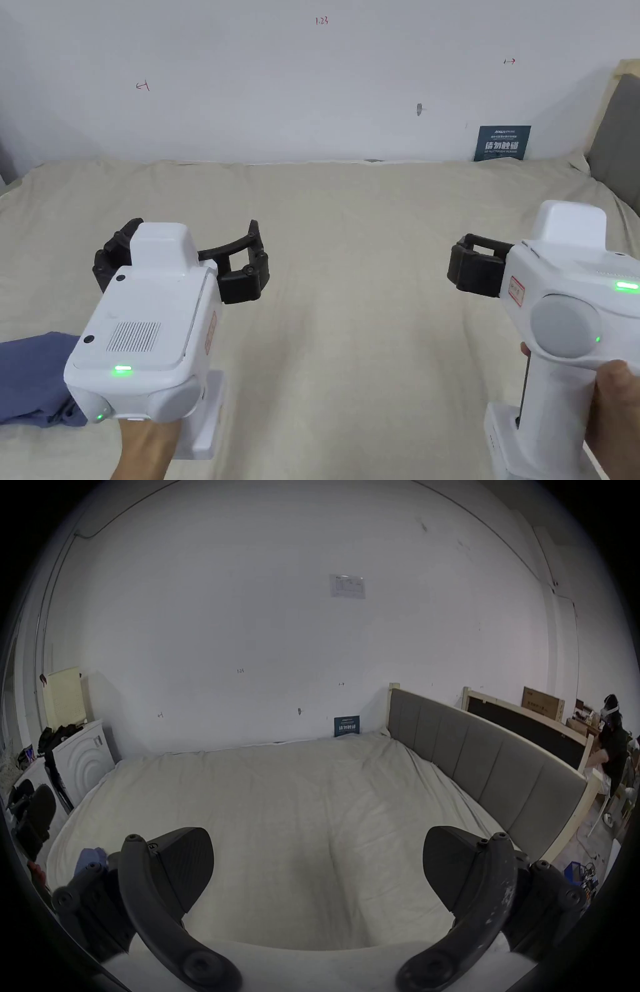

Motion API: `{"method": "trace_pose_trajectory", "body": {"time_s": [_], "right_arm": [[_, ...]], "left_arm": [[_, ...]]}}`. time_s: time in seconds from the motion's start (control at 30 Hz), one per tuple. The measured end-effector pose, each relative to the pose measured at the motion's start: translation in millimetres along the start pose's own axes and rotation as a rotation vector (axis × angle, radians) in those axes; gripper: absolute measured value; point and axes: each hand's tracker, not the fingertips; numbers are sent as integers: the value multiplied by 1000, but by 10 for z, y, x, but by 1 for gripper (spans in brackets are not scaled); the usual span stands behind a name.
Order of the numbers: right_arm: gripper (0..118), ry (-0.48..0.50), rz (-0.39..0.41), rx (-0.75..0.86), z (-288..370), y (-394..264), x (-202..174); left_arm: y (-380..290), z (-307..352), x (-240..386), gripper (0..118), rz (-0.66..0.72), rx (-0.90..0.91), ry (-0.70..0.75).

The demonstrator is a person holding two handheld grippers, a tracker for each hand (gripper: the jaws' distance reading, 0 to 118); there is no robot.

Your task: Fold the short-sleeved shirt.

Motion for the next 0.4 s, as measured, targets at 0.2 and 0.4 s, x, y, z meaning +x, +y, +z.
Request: {"method": "trace_pose_trajectory", "body": {"time_s": [0.2, 0.4], "right_arm": [[118, 3, 37, 10, -29, 0, -19], [118, 13, 29, 49, -45, -27, 6]], "left_arm": [[-14, -13, 1, 118, -1, -3, 1], [-25, -16, -5, 118, 2, -7, 1]]}}
